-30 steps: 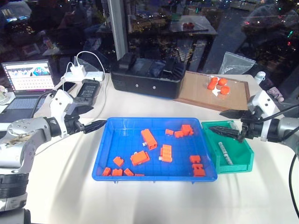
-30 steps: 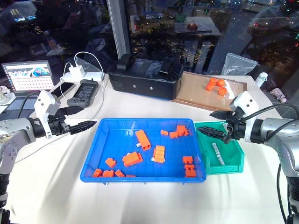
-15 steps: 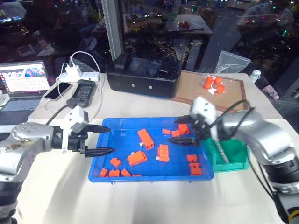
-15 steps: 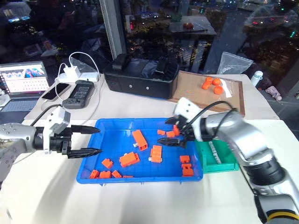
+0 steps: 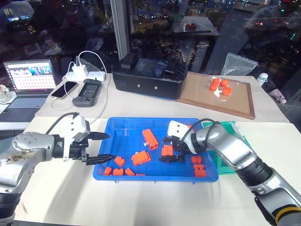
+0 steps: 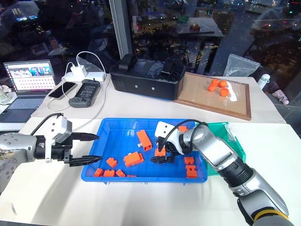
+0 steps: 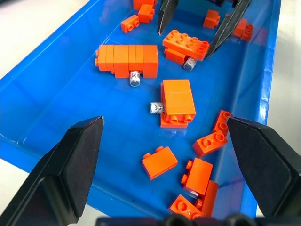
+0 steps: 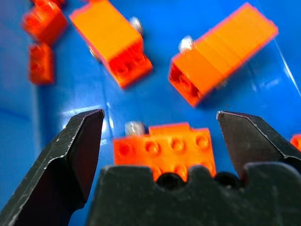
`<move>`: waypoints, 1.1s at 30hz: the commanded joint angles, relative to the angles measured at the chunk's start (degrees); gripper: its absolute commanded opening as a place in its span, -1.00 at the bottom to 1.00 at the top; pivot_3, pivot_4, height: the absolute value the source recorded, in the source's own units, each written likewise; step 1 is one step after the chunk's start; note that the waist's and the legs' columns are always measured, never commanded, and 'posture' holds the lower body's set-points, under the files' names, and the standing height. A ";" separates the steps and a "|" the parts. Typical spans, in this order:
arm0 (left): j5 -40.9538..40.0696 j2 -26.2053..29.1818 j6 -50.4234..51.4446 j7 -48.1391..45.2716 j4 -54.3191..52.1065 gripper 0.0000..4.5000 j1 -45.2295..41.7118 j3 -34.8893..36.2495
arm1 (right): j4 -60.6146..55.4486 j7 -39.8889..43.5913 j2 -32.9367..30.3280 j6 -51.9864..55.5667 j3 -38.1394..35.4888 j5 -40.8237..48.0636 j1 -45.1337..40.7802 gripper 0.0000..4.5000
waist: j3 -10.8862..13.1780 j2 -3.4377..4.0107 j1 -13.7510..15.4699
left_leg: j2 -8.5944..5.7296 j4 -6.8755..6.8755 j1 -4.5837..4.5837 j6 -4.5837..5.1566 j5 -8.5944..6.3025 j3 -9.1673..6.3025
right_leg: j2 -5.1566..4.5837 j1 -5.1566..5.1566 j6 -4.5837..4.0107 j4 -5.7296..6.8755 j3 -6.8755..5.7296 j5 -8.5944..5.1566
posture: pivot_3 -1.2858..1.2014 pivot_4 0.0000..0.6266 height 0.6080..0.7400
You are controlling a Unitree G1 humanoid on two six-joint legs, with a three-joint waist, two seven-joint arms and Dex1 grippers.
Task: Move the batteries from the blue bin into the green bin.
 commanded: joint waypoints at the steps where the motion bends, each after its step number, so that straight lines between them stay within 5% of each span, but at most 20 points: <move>1: -0.68 0.26 -0.60 0.51 -2.03 1.00 0.46 1.97 | 0.77 1.13 0.23 -1.21 -0.53 -1.94 -1.61 0.98 | 0.00 0.00 -0.04 | 0.00 0.00 0.00 0.00 0.00 0.00 | 0.00 0.00 0.00 0.00 0.00 0.00 | 0.03 -0.52 0.93; 8: -0.52 0.46 -0.85 1.06 -2.15 1.00 0.43 2.06 | 1.84 2.96 0.20 -0.89 -0.17 -4.03 -1.26 0.98 | 0.00 0.00 -0.16 | 0.00 0.00 0.00 0.00 0.00 0.00 | 0.02 0.00 0.00 0.01 0.00 0.00 | 0.03 -0.52 0.93; 13: 0.05 0.28 -1.15 1.47 -1.38 1.00 -0.65 0.93 | 1.46 3.41 -0.15 -0.66 -2.68 -3.66 -1.65 0.51 | 0.00 0.00 -0.16 | 0.00 -0.01 0.00 0.00 0.00 0.00 | 0.02 0.00 0.00 0.01 0.00 0.00 | 0.03 -0.52 0.93; 25: 2.11 -0.75 -2.13 0.80 0.97 1.00 -3.56 -1.74 | 9.50 6.39 -10.91 -6.89 -8.72 -7.31 -1.90 0.51 | 0.00 0.01 0.13 | 0.00 0.00 0.02 0.00 0.00 0.04 | 0.01 -0.01 -0.02 -0.01 0.00 -0.01 | 0.03 -0.52 0.93; 27: 2.34 -1.01 -2.24 0.79 1.33 1.00 -4.31 -2.31 | 12.38 4.19 -10.50 -9.06 -8.87 -9.63 -2.42 0.96 | 0.00 0.01 0.09 | -0.02 0.01 0.01 0.00 0.00 0.07 | 0.00 0.00 -0.01 -0.01 0.01 -0.01 | 0.03 -0.52 0.93; 33: 2.99 -1.09 -2.81 0.15 2.44 1.00 -5.46 -3.35 | 10.32 3.61 -8.22 -7.36 -13.63 -7.05 -3.25 0.99 | 0.00 0.01 -0.03 | -0.01 -0.01 -0.01 0.00 0.00 0.07 | 0.04 0.08 0.00 0.01 0.08 0.00 | 0.03 -0.52 0.93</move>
